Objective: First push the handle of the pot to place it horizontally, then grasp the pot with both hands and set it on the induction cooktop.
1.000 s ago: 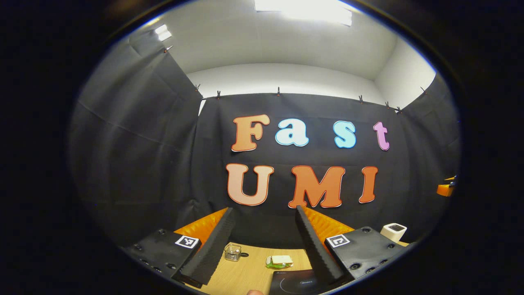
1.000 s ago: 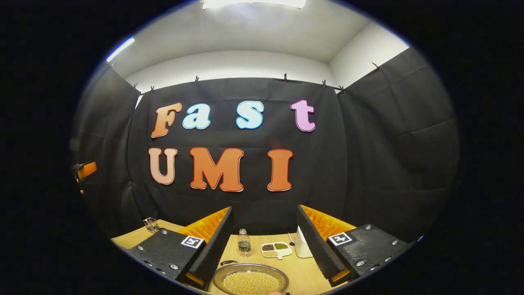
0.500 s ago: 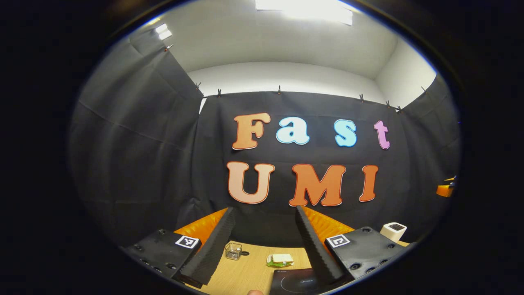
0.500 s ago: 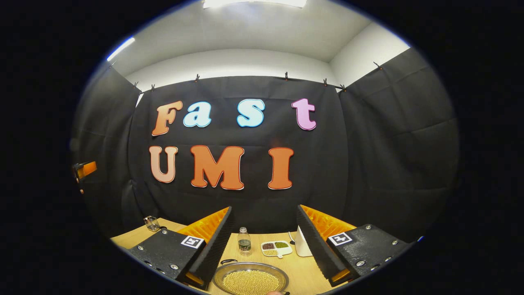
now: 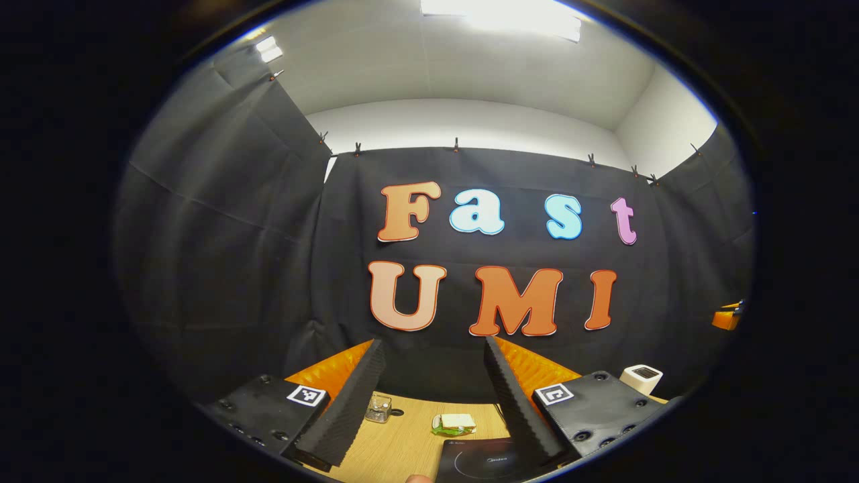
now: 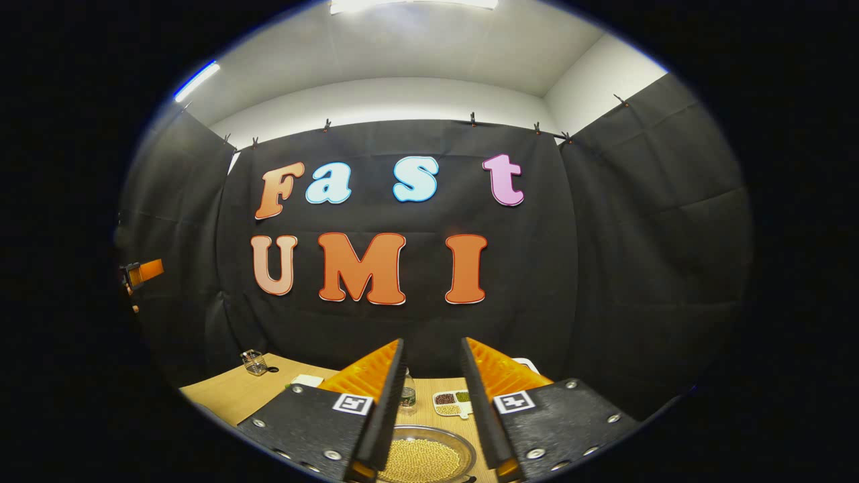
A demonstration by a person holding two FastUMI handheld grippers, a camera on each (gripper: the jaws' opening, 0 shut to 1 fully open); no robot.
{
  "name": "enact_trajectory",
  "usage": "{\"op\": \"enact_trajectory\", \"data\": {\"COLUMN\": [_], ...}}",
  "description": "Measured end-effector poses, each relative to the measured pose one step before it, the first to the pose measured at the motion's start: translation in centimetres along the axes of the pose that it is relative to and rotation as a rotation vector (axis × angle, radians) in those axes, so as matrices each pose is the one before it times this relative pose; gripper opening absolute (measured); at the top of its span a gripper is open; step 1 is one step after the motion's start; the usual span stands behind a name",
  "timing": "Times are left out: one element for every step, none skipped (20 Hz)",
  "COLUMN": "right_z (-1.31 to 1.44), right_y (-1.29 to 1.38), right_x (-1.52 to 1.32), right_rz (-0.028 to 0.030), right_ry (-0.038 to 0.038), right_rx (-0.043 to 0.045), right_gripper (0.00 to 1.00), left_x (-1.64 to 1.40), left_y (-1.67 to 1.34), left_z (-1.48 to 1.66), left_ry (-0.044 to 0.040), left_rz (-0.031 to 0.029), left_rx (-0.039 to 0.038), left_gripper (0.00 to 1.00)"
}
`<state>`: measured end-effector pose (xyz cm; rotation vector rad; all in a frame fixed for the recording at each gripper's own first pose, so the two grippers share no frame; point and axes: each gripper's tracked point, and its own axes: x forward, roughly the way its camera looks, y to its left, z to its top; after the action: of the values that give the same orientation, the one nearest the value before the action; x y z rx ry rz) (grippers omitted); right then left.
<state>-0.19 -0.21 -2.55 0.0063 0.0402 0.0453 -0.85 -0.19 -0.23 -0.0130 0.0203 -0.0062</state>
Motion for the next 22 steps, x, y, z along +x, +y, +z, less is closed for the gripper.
{"op": "enact_trajectory", "data": {"right_z": [-0.369,-0.528,-0.702,-0.712,-0.786,-0.945,-0.939,-1.023,-1.227,-1.06,-1.115,-1.05,-1.092,-1.067,-1.106,-0.86,-0.972,-1.067,-1.107,-1.131,-1.061,-0.94], "right_y": [0.057,0.017,-0.157,-0.052,-0.064,-0.063,-0.021,-0.016,-0.2,-0.2,-0.311,-0.028,0.003,-0.213,-0.238,-0.192,-0.211,-0.051,0.12,-0.079,-0.279,-0.128], "right_x": [-0.099,0.079,-0.026,-0.106,-0.078,-0.019,-0.085,-0.125,-0.046,0.012,-0.179,-0.128,-0.117,-0.129,-0.122,-0.052,-0.161,-0.106,-0.058,-0.047,-0.064,-0.003], "right_rz": [0.00375,0.00256,0.00187,0.00333,0.0026,-0.00091,0.00522,0.00396,-0.0025,-0.00483,-0.00387,-0.00128,0.00078,-0.00173,-0.00355,-0.00502,-0.00264,0.00296,0.00664,0.00254,-0.0005,-0.00229], "right_ry": [0.00542,0.00878,0.0113,0.00974,0.01107,0.01454,0.01397,0.01681,0.02066,0.01742,0.01669,0.01798,0.01857,0.01979,0.01841,0.01701,0.01746,0.01716,0.01669,0.02063,0.01909,0.01723], "right_rx": [-0.00057,0.00001,0.0002,0.00481,0.01007,0.01794,0.01012,0.00324,-0.00528,-0.00834,-0.00874,-0.0072,-0.00783,-0.00772,-0.0057,-0.00074,0.00089,-0.00063,-0.00355,-0.00453,-0.002,-0.00201], "right_gripper": [0.42,0.36,0.22,0.16,0.12,0.05,0.01,0.0,0.0,0.0,0.0,0.0,0.0,0.0,0.0,0.0,0.0,0.0,0.0,0.0,0.0,0.0], "left_x": [-0.056,-0.007,0.043,0.07,0.028,0.146,0.183,0.005,-0.017,0.038,-0.081,0.048,0.044,0.144,0.113,0.147,0.114,0.104,0.062,-0.044,-0.052,0.03], "left_y": [-0.09,-0.098,-0.047,-0.027,-0.029,-0.092,-0.151,-0.192,-0.061,-0.093,-0.098,0.089,0.078,0.026,0.086,-0.08,-0.064,0.006,-0.01,0.093,0.093,0.09], "left_z": [-0.072,-0.047,-0.138,-0.188,-0.267,-0.251,-0.25,-0.312,-0.163,-0.155,-0.064,0.081,-0.096,-0.237,-0.189,-0.278,-0.232,-0.203,-0.135,-0.163,-0.119,0.035], "left_ry": [0.00158,0.00199,0.00279,0.0031,0.00445,0.00539,0.00613,0.00546,0.00498,0.00319,0.00069,-0.00239,-0.00238,0.0011,0.00374,0.00429,0.00487,0.00356,0.003,0.00262,0.00246,0.00047], "left_rz": [-0.00165,-0.00229,-0.00078,0.00188,0.00202,0.00049,-0.00163,-0.00118,-0.00166,-0.00249,-0.00212,0.00127,0.00552,0.00601,0.00371,-0.00093,-0.00145,0.00004,0.00036,0.00172,0.00258,0.00299], "left_rx": [-0.0017,-0.00096,0.0012,0.00248,0.00359,-0.00045,-0.00136,0.00192,0.00086,-0.00017,0.00037,0.00312,0.00599,0.00592,0.0035,0.00137,0.00011,-0.00148,-0.00192,-0.00117,0.00171,0.00412], "left_gripper": [0.98,0.98,0.98,0.99,0.98,0.98,0.98,0.99,0.98,0.99,0.99,0.98,0.99,0.99,0.99,0.99,0.99,0.99,0.99,0.99,0.99,0.99]}}
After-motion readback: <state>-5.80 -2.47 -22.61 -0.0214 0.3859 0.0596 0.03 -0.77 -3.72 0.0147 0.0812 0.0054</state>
